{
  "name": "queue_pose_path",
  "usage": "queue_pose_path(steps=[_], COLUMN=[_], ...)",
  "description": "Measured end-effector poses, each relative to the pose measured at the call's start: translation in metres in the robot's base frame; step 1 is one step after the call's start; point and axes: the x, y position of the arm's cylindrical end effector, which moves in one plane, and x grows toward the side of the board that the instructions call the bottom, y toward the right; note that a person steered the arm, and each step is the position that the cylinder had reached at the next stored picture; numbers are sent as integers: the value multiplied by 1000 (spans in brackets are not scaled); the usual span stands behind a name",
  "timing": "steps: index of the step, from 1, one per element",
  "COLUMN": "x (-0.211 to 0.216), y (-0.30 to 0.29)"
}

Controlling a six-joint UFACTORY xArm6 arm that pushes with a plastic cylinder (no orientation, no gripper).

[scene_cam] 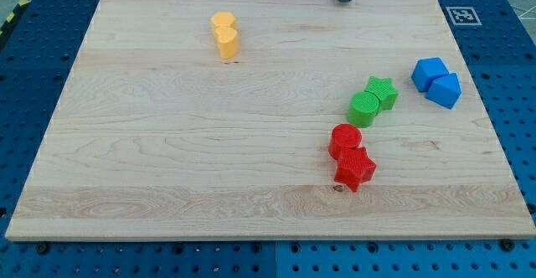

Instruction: Slide the green star and the green circle slightly down

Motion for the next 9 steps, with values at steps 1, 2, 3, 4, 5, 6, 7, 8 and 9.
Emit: queue_pose_path(steps=[1,2,3,4,5,6,7,8,9], x=[32,59,84,104,131,161,179,192,204], y=[4,22,46,64,52,29,26,26,21])
